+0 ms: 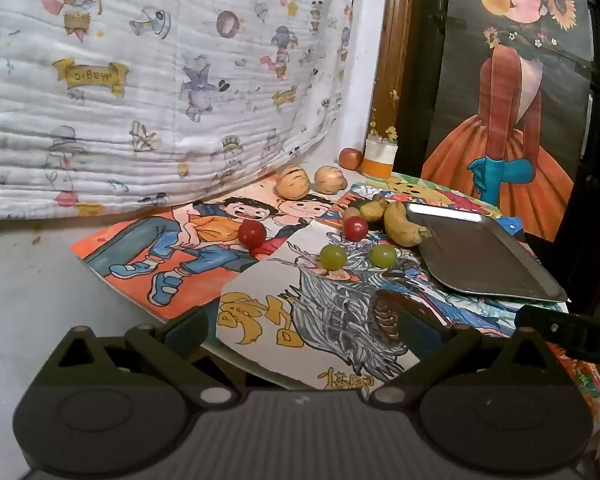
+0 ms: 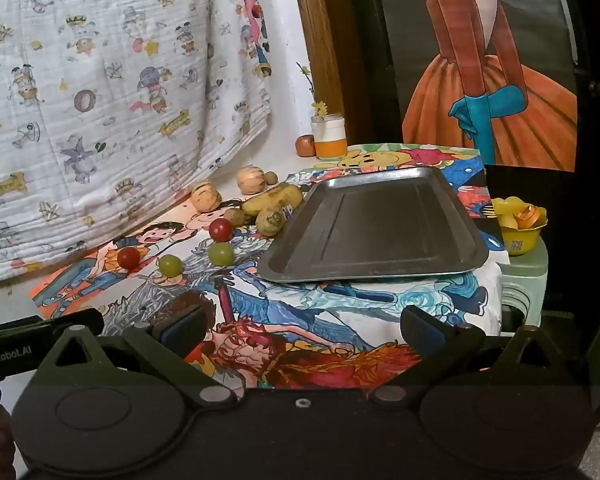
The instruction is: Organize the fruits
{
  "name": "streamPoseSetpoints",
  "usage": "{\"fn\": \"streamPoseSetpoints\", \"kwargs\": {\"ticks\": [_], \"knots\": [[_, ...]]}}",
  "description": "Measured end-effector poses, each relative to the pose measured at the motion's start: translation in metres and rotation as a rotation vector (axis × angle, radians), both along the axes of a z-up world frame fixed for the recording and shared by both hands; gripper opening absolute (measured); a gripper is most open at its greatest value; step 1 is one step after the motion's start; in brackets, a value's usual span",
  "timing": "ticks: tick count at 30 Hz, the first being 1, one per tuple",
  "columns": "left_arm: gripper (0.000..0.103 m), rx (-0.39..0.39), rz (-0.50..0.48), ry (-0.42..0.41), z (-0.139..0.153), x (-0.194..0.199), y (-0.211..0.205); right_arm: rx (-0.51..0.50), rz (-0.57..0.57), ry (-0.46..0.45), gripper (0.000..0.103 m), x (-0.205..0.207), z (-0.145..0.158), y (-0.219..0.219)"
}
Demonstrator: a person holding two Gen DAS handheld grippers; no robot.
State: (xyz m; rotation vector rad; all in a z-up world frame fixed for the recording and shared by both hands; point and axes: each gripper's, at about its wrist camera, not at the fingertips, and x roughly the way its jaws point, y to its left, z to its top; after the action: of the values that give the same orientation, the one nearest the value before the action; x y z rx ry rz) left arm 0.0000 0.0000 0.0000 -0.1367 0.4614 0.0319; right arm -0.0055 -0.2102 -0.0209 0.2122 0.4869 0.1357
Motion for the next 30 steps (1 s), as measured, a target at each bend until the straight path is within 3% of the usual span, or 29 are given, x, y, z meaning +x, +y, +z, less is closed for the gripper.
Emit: {"fn": "streamPoseSetpoints", "kwargs": {"ticks": [30], "knots": [[0.103, -0.008, 0.000, 0.005, 0.0001, 0.0001, 0.0002, -0.002, 0.002, 0.007, 0.103, -0.0003, -0.0041, 0.0019]]}}
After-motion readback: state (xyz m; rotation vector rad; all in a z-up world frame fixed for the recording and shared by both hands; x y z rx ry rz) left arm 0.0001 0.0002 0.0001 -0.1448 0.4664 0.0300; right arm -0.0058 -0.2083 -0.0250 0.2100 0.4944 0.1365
